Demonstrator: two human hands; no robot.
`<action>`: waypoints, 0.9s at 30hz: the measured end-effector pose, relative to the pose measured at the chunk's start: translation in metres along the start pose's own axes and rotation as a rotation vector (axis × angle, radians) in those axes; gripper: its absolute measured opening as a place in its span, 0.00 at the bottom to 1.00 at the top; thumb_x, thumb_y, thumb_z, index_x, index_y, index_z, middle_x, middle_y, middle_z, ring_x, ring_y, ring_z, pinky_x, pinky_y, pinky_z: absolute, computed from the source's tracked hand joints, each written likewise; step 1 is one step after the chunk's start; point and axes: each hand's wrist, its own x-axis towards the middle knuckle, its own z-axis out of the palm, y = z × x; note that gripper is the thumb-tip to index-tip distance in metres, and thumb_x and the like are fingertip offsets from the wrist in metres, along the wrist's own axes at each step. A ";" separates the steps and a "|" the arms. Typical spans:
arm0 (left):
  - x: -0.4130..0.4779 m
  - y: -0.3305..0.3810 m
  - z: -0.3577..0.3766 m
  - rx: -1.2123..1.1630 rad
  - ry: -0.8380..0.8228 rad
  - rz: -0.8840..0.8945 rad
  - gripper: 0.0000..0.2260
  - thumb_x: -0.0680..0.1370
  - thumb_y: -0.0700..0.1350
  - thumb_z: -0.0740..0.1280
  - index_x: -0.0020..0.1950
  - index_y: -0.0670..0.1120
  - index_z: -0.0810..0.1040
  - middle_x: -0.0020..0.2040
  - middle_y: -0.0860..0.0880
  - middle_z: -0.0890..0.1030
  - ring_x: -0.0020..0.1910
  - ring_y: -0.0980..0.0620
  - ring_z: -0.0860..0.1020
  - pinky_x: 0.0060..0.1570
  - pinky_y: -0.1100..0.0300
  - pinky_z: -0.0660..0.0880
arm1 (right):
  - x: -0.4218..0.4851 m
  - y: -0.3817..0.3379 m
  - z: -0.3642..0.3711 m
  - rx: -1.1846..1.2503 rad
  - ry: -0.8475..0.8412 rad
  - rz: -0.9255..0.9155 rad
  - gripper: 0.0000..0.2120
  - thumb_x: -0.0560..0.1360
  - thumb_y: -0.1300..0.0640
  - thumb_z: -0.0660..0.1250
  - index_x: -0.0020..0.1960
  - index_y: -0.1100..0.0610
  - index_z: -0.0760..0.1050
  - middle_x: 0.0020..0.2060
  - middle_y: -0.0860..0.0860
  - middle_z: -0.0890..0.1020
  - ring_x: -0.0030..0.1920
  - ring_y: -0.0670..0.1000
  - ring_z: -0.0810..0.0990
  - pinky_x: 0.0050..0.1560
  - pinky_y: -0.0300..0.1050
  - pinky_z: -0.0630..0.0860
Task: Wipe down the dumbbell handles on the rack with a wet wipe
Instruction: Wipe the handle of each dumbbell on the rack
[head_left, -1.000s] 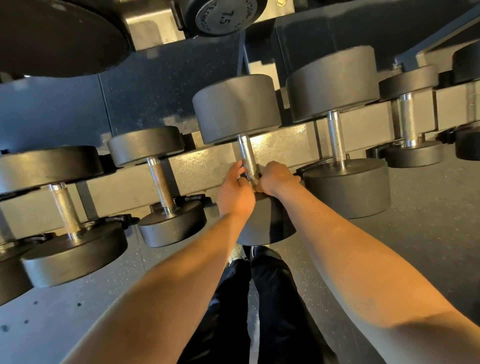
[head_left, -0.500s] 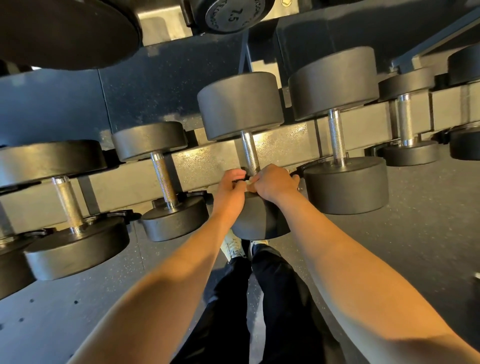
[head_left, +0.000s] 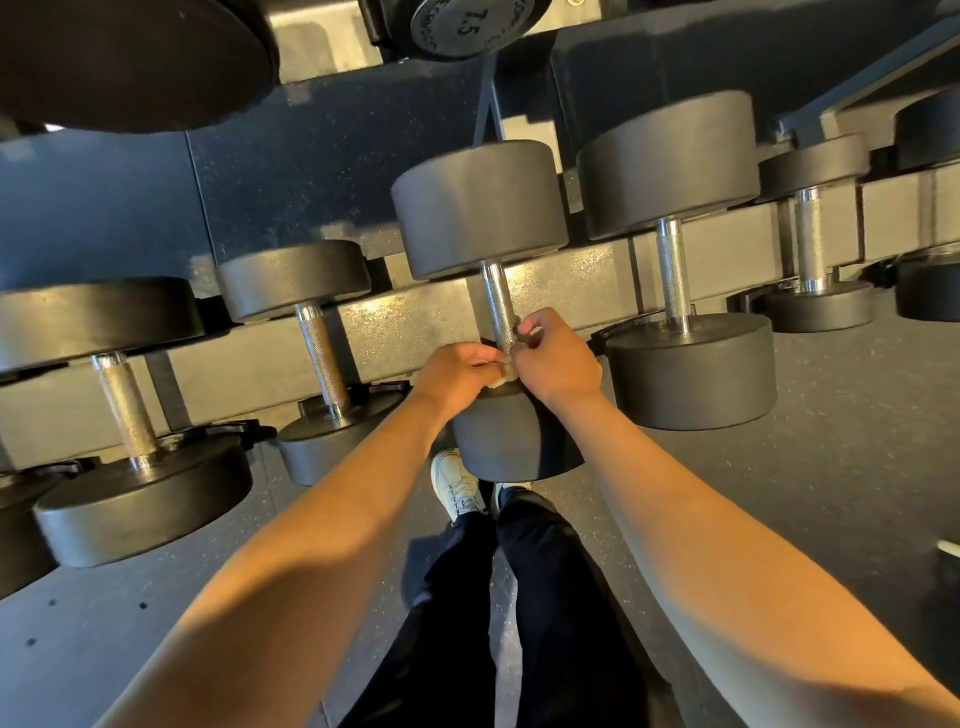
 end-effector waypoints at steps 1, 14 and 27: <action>0.002 0.000 0.000 0.008 -0.002 -0.004 0.11 0.76 0.43 0.74 0.58 0.46 0.83 0.55 0.50 0.85 0.55 0.56 0.81 0.52 0.71 0.74 | 0.002 -0.001 0.001 -0.013 0.019 -0.021 0.13 0.77 0.52 0.66 0.61 0.44 0.72 0.49 0.44 0.80 0.47 0.50 0.79 0.38 0.42 0.66; 0.037 0.057 0.011 -0.830 0.396 -0.167 0.15 0.78 0.41 0.73 0.64 0.43 0.78 0.56 0.49 0.83 0.53 0.55 0.81 0.42 0.71 0.73 | 0.009 -0.007 0.011 -0.105 0.143 -0.033 0.18 0.79 0.53 0.60 0.67 0.42 0.75 0.53 0.47 0.84 0.50 0.53 0.83 0.52 0.52 0.79; 0.058 0.068 0.027 -0.370 0.494 -0.191 0.17 0.76 0.55 0.74 0.54 0.42 0.83 0.49 0.50 0.84 0.50 0.50 0.81 0.52 0.59 0.77 | 0.006 -0.013 -0.001 -0.113 0.084 -0.001 0.10 0.80 0.53 0.59 0.55 0.46 0.78 0.41 0.49 0.80 0.40 0.54 0.76 0.41 0.45 0.68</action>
